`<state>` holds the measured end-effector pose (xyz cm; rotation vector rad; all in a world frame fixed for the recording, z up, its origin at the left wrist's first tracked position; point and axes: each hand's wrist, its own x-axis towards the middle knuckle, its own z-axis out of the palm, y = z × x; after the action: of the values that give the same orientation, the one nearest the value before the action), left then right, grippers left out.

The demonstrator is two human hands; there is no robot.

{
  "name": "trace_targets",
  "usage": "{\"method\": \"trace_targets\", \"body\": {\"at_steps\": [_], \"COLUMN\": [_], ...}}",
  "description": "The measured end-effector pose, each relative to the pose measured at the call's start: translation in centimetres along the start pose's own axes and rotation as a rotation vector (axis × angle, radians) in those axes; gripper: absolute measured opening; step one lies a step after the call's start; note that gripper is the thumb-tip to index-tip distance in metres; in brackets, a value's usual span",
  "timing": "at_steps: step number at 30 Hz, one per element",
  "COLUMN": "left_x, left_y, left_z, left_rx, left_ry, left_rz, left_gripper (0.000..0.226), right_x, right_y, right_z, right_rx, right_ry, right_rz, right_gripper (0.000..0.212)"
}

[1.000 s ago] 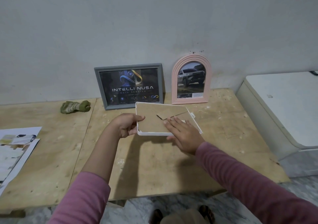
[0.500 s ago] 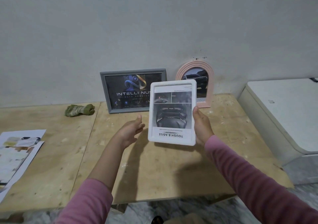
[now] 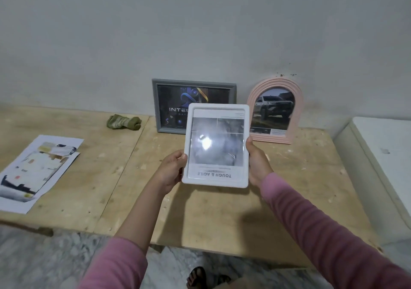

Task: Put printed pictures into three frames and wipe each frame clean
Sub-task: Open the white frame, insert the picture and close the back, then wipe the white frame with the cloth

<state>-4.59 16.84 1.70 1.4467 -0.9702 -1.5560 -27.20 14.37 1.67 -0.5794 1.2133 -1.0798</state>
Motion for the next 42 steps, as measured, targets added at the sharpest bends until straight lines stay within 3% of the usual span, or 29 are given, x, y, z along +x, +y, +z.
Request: {"method": "trace_targets", "body": {"at_steps": [6,10,15,18,21,22,24,26,28,29,32,34,38,42], "left_x": [-1.2,-1.6,-1.5,-1.2,-1.0,-0.9,-0.8,-0.9,-1.7,-2.0,-2.7,-2.4,-1.3,-1.0], "left_y": [-0.3,0.5,2.0,3.1,3.9,4.0,3.9,3.3,2.7,2.2,0.1,-1.0,-0.8,0.3], "left_z": [-1.2,-2.5,-3.5,-3.8,-3.6,-3.5,-3.5,-3.7,-3.4,-3.1,-0.8,0.6,0.5,-3.3], "left_rx": [0.007,0.155,0.44,0.57,0.658,0.712,0.814,0.559,0.13,0.036,-0.092,-0.195,-0.38,-0.302], "left_ry": [0.226,0.326,0.298,0.244,0.184,0.218,0.435,0.622,0.525,0.408,0.079,0.002,0.109,0.176], "left_rz": [0.083,0.161,0.184,0.189,0.181,0.185,0.246,0.274,0.127,0.048,-0.034,0.006,0.117,0.158], "left_gripper": [0.023,0.027,0.023,0.032,0.036,0.035,0.028,0.032,0.043,0.048,0.041,0.027,0.016,0.021], "right_x": [0.4,1.6,2.5,2.6,2.8,2.8,3.1,3.6,3.3,3.2,2.9,2.4,1.8,2.9], "right_y": [-1.8,-3.7,-4.9,-4.6,-3.6,-3.3,-2.7,-2.1,-1.9,-1.9,-1.2,-0.5,0.8,0.3], "right_z": [2.3,2.7,2.5,2.1,1.8,1.8,1.5,1.0,0.7,0.7,1.2,2.1,3.6,5.0], "right_rx": [-0.041,-0.077,-0.468,-0.728,-0.773,-0.75,-0.701,-0.6,-0.457,-0.382,-0.202,-0.121,-0.064,-0.096], "right_ry": [-0.133,-0.138,-0.105,-0.212,-0.243,-0.231,-0.168,-0.089,-0.024,-0.009,-0.023,-0.055,-0.179,-0.203], "right_rz": [-0.086,-0.136,-0.222,-0.202,-0.156,-0.146,-0.122,-0.075,-0.044,-0.035,-0.029,0.01,0.098,0.071], "right_gripper": [0.028,0.025,0.031,0.037,0.035,0.034,0.037,0.039,0.037,0.036,0.025,0.018,0.019,0.015]}}
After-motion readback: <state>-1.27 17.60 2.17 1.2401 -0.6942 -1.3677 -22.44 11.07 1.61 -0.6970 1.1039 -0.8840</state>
